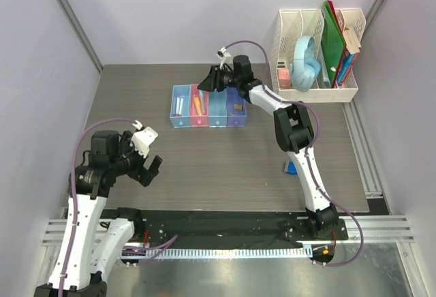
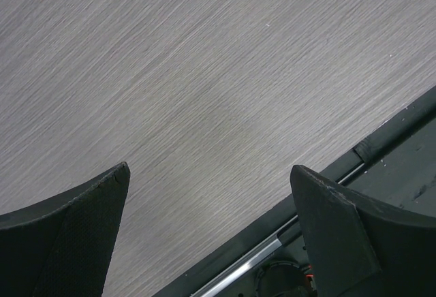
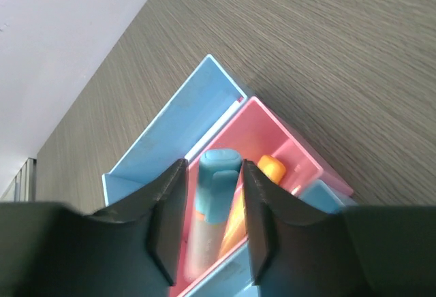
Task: Sort the stationery into containers
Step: Place the stationery in the storage box, then pick up the stationery from the center of the board.
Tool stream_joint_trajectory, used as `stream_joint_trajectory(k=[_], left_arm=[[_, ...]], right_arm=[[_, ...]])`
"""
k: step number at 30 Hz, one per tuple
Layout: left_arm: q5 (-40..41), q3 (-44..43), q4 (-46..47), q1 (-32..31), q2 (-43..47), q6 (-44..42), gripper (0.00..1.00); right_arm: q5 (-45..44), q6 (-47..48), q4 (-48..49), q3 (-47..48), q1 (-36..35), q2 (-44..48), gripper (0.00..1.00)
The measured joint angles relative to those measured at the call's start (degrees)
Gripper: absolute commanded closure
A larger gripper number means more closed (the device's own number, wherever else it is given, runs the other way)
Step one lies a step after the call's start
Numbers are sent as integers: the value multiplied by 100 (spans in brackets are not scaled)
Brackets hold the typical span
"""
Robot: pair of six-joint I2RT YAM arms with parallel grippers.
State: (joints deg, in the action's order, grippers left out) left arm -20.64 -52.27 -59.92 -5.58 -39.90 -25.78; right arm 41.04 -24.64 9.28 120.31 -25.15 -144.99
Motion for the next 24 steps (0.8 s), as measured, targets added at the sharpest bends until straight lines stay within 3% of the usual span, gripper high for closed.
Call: stream_joint_trajectory(k=[4, 10, 14, 20, 24], left_arm=[[-63, -46, -17, 0, 0, -17, 0], [-170, -111, -35, 0, 17, -24, 0], [-164, -111, 42, 0, -4, 66, 0], [-74, -122, 463, 0, -568, 280, 0], [101, -299, 852, 4, -1438, 415, 0]], right_arm=[[-17, 205, -133, -83, 48, 0, 37], [-101, 597, -350, -127, 76, 138, 34], [-374, 1091, -1176, -310, 107, 581, 32], [-1346, 2710, -2850, -1598, 236, 2605, 25], [-2216, 3939, -3554, -2962, 350, 4583, 17]])
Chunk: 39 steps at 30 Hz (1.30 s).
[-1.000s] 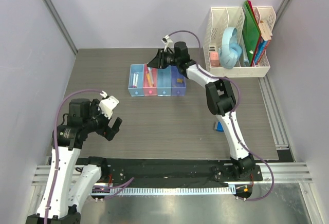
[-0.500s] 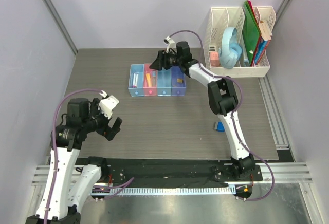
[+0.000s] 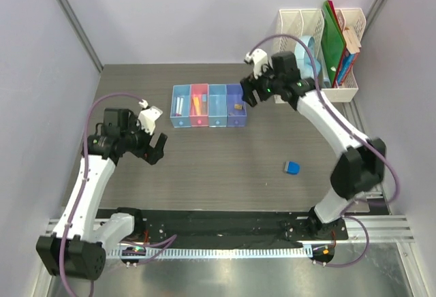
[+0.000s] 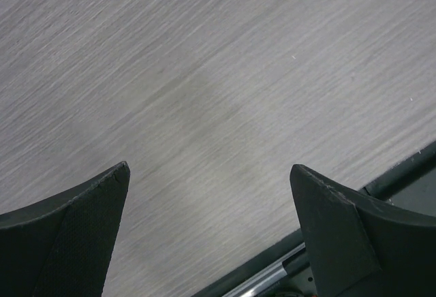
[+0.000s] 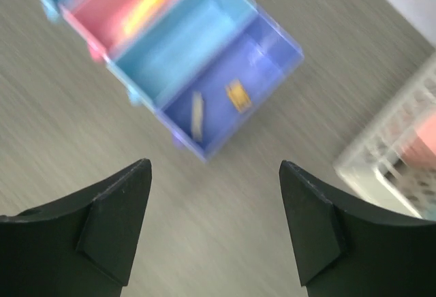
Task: Sort the stationery into containers
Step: Pick up the stationery from the center of the board.
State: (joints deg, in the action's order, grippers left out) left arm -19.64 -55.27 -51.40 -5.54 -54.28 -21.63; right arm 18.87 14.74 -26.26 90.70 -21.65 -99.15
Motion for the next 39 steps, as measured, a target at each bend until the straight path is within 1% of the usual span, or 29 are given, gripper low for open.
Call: stream_joint_trajectory(k=[3, 5, 6, 10, 12, 15, 19, 27, 34, 37, 39], left_arm=[[15, -190, 203, 4, -601, 17, 0], [13, -223, 356, 4, -782, 17, 0], [7, -225, 422, 4, -831, 17, 0], [-52, -247, 619, 4, -896, 17, 0], [-116, -247, 723, 4, -898, 20, 0], [-195, -247, 828, 4, -898, 20, 0], [-249, -223, 929, 4, -898, 20, 0], [-245, -31, 984, 4, -859, 22, 0], [-249, -17, 999, 4, -782, 63, 0], [-260, -17, 1001, 4, -782, 94, 0], [-275, -15, 1003, 4, -782, 149, 0]], right_arm=[[-612, 802, -369, -1088, 35, 1099, 14], [-938, 1202, -560, -1768, 83, 1486, 12], [-1147, 1471, -789, -2321, 114, 1639, 11], [-1449, 1923, -1364, -3257, 299, 1657, 8], [-1580, 2173, -1716, -3679, 422, 1759, 4], [-1687, 2439, -2009, -3991, 509, 2081, 2], [-1718, 2736, -2271, -4105, 540, 2577, 0], [-1591, 3281, -2479, -4570, 555, 2686, 0], [-1534, 3536, -2127, -5034, 586, 2684, 1], [-1521, 3637, -1864, -5191, 669, 2629, 4], [-1471, 3683, -1696, -5259, 761, 2544, 9]])
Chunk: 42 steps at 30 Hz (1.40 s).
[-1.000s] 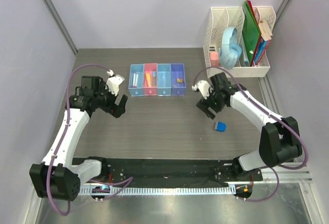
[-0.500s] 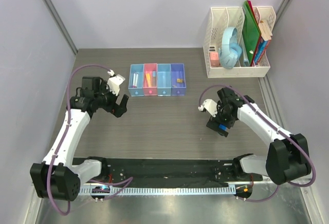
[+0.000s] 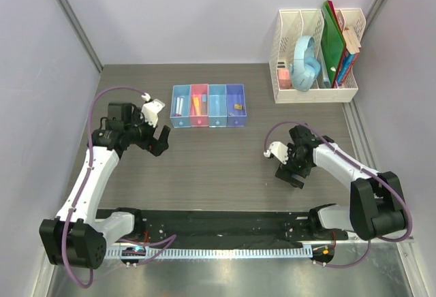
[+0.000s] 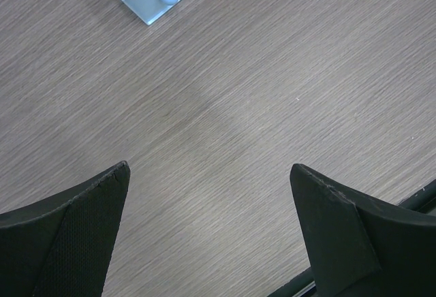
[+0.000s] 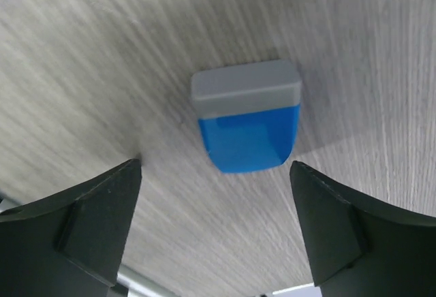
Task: Sort the stationery into containers
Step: Pick up the stationery from the center of the board, then place the stationery in the storage box.
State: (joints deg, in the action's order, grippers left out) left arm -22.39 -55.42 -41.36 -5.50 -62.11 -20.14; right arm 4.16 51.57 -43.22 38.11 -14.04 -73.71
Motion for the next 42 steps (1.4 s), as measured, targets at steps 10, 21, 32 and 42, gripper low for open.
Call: stream_joint_trajectory(k=[10, 21, 32, 42], left_arm=[[-24, 70, 42, 0, -2, 68, 0], [-33, 85, 48, 0, -2, 90, 0], [-1073, 11, -87, 0, -186, -57, 0], [-3405, -1399, -354, -704, -1353, -245, 0]], right_arm=[[431, 125, 629, -46, 334, -120, 35], [595, 192, 927, -282, 378, 199, 56], [1134, 72, 122, 326, 376, 1187, 65], [1609, -778, 780, 1049, -363, 903, 67]])
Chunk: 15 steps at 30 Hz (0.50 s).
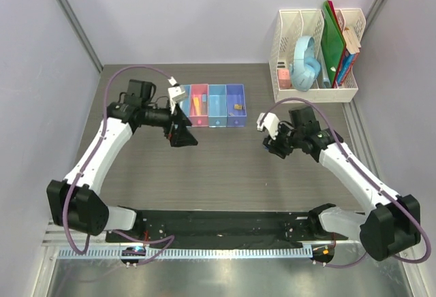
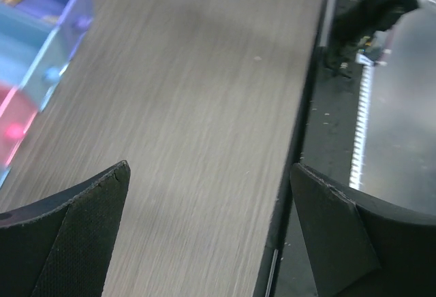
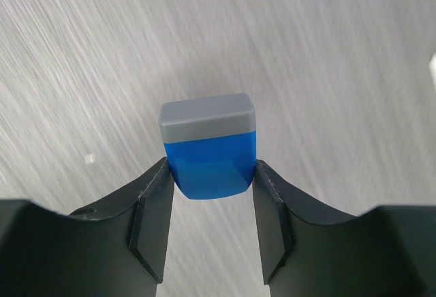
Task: Sort the stationery into containers
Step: Place the stationery in the storage box.
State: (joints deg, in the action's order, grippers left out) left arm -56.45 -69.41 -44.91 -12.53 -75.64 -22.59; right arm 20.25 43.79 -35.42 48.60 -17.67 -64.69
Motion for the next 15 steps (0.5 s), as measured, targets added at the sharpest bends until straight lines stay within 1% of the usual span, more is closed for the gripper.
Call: stream_joint_trajectory(k=[3, 7, 13, 15], left_arm=[[-343, -417, -44, -391, -424, 13, 0], [-643, -1110, -315, -761, -1252, -24, 0], [-951, -2791, -1615, -949, -3005, -557, 0], [-1005, -3108, -1888, -949, -3344, -664, 0]], right_arm=[[-190, -297, 374, 219, -549, -214, 67], [-544, -588, 756, 577, -1110, -560, 67], [-1075, -828, 1086, 949, -1694, -837, 67], [-1220, -844, 1154, 975, -1847, -846, 67]])
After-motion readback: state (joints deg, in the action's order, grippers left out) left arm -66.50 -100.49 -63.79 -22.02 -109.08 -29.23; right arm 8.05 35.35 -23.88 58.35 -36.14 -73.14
